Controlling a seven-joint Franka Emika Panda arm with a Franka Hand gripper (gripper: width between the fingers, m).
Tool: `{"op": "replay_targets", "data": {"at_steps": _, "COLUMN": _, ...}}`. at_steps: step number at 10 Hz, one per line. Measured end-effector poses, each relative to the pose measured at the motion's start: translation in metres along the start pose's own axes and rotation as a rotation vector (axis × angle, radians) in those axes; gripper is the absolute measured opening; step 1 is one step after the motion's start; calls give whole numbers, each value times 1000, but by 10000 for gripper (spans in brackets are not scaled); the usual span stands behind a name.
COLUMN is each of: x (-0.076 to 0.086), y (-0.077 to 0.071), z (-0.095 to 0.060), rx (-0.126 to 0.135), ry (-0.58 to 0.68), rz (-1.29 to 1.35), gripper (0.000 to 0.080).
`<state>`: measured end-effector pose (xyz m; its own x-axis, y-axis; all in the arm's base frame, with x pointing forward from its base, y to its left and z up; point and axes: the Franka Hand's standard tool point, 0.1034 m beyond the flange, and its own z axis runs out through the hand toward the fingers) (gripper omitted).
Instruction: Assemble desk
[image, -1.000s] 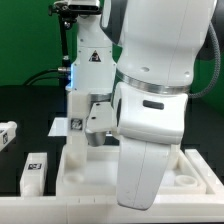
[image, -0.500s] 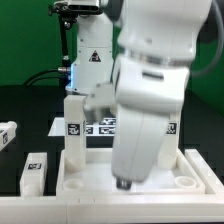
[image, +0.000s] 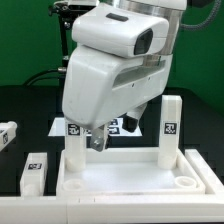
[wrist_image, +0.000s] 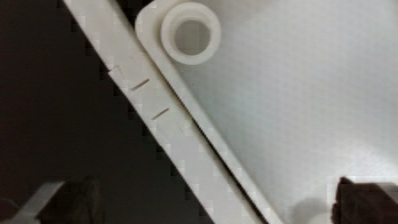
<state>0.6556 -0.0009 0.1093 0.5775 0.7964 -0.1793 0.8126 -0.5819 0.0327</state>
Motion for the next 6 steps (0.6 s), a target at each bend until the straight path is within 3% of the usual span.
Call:
{"op": "replay_targets", "data": {"at_steps": 1, "x": -2, "y": 1, "z": 0, "rx": 2, "ry": 0, "rz": 45, "gripper": 649}}
{"op": "replay_targets", "data": {"at_steps": 2, "x": -21, "y": 11, "z": 2, "rx": 39, "ry": 3, "rz": 160, "gripper": 649}}
{"op": "replay_targets", "data": {"at_steps": 3, "x": -43, "y": 24, "z": 6, "rx": 40, "ry": -7, "rz": 251, "gripper": 649}}
{"op": "replay_targets", "data": {"at_steps": 5, "x": -64, "y": 23, "z": 14, "rx": 146, "ry": -78, "rz": 616, "gripper": 649}}
{"op": "replay_targets", "data": {"at_steps": 6, "x": -61, "y": 28, "z": 14, "rx": 133, "ry": -73, "rz": 681, "gripper": 649}}
